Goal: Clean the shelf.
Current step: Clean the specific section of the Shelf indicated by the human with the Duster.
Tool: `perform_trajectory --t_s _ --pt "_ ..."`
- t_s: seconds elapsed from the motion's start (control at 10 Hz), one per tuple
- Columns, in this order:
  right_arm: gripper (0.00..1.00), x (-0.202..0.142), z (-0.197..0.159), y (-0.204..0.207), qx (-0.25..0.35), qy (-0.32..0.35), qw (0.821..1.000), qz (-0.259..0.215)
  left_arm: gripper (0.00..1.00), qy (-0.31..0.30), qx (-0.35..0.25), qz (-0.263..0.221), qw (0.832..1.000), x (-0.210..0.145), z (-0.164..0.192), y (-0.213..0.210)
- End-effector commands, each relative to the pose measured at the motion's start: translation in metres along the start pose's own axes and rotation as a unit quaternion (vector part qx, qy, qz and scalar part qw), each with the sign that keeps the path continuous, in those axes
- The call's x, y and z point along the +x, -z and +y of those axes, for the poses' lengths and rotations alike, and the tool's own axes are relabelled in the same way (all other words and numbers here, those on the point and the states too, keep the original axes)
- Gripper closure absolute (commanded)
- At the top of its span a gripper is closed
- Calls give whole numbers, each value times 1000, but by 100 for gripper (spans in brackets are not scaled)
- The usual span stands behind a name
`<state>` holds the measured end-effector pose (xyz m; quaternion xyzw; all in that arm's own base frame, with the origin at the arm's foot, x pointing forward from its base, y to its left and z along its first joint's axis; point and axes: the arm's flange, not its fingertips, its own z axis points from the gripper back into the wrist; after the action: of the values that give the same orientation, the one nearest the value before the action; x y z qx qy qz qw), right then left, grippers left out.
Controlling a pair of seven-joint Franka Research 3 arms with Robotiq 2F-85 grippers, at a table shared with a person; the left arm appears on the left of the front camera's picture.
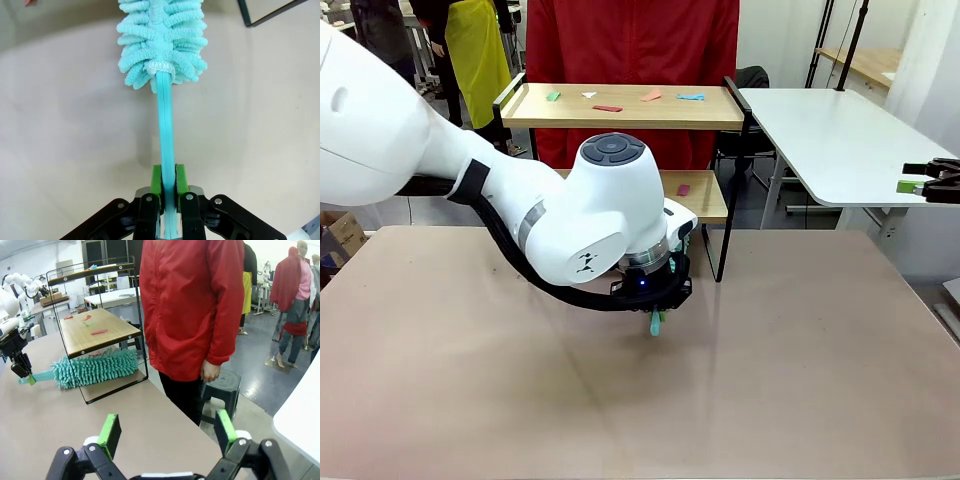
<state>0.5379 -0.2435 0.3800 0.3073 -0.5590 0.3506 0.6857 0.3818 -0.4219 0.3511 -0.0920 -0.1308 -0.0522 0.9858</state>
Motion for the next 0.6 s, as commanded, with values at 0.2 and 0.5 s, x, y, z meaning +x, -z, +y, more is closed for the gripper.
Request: perform_trajectory --t_s 0.2,0.5 --pt "0 9 1 2 -7 6 1000 5 87 -25 32 -13 999 -14 33 -12" --pt "0 9 1 2 -7 6 1000 5 87 -34 50 -23 998 -22 62 -16"
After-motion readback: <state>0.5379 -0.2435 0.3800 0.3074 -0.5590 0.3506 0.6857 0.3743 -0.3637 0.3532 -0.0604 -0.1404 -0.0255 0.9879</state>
